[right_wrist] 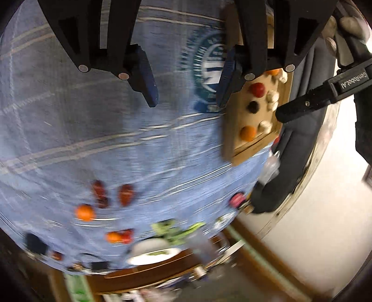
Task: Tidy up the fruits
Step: 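Move both tools back over the table toward the jujubes and orange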
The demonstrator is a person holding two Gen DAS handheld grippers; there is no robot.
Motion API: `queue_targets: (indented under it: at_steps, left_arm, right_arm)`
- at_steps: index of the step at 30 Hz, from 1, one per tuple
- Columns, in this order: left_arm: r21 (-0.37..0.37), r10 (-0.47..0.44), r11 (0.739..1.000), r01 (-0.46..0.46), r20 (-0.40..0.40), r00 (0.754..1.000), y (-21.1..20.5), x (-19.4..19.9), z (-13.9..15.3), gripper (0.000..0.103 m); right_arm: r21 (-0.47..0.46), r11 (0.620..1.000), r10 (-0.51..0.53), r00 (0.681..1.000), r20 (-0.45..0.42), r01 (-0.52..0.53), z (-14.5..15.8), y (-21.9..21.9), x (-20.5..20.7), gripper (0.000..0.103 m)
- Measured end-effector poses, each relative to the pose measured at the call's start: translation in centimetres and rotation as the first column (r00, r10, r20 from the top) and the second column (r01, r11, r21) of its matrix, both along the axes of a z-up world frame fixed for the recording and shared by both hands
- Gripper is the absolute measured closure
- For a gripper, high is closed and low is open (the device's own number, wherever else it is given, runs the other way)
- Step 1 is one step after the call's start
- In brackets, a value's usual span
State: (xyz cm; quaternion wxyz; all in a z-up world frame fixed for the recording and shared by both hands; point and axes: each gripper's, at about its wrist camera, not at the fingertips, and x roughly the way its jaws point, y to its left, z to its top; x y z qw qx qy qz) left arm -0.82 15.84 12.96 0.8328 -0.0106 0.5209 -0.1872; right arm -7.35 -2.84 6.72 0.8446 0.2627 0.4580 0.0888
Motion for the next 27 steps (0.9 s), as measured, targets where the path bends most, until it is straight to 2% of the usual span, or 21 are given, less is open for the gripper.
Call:
queue_targets:
  at_steps: [4, 9, 12, 15, 18, 23, 27]
  left_arm:
    - [-0.007, -0.085, 0.996, 0.085, -0.013, 0.996, -4.1, -0.6, -0.4, 0.056]
    - [-0.024, -0.117, 0.993, 0.117, -0.024, 0.993, -5.7, -1.7, -0.6, 0.056]
    - [-0.052, -0.093, 0.994, 0.092, -0.016, 0.996, -5.1, -2.0, -0.2, 0.056]
    - [-0.072, -0.058, 0.996, 0.059, 0.016, 0.998, -3.5, -2.1, 0.5, 0.046]
    - [-0.085, -0.016, 0.996, 0.019, 0.033, 0.999, -1.8, -1.8, 0.3, 0.044]
    - [-0.11, 0.055, 0.992, -0.055, -0.005, 0.998, 0.6, -0.3, -1.7, 0.044]
    - [-0.111, 0.092, 0.989, -0.095, -0.04, 0.995, 1.1, 0.9, -2.6, 0.044]
  right_arm:
    - [-0.002, 0.998, -0.061, 0.998, -0.022, 0.061, -0.4, -2.5, -1.7, 0.039]
    - [-0.007, 0.997, -0.084, 0.995, -0.047, 0.083, -0.3, -4.5, -3.1, 0.037]
    - [-0.029, 0.998, -0.065, 0.996, -0.054, 0.064, 0.0, -4.4, -2.9, 0.037]
    - [-0.06, 0.997, -0.044, 0.997, -0.056, 0.04, 0.2, -4.3, -2.4, 0.037]
    - [-0.076, 0.996, -0.05, 0.995, -0.083, 0.044, -0.5, -4.8, -1.4, 0.037]
    - [-0.13, 0.989, -0.08, 0.992, -0.094, 0.067, -0.9, -6.9, 0.6, 0.037]
    - [-0.16, 0.986, -0.064, 0.993, -0.099, 0.048, -1.0, -8.6, 3.1, 0.037]
